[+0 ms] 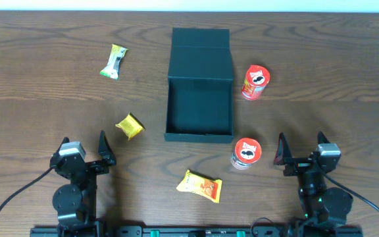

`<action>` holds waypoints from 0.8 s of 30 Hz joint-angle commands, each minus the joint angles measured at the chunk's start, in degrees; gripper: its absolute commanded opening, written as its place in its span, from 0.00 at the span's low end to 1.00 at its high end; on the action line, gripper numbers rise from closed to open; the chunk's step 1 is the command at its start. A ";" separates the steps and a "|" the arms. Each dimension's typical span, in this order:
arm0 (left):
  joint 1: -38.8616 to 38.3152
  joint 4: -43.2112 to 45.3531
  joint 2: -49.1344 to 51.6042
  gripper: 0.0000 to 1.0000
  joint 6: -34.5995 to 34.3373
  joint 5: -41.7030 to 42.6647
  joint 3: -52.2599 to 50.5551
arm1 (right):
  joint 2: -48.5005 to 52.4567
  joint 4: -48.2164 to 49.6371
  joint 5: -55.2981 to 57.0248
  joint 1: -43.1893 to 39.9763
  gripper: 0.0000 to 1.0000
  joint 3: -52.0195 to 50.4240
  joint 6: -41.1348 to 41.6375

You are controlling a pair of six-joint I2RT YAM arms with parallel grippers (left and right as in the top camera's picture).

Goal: Pack container

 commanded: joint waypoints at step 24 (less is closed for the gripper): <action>0.28 0.26 -0.48 0.96 -6.21 0.28 1.07 | -0.44 0.81 -0.26 0.17 0.99 0.66 5.92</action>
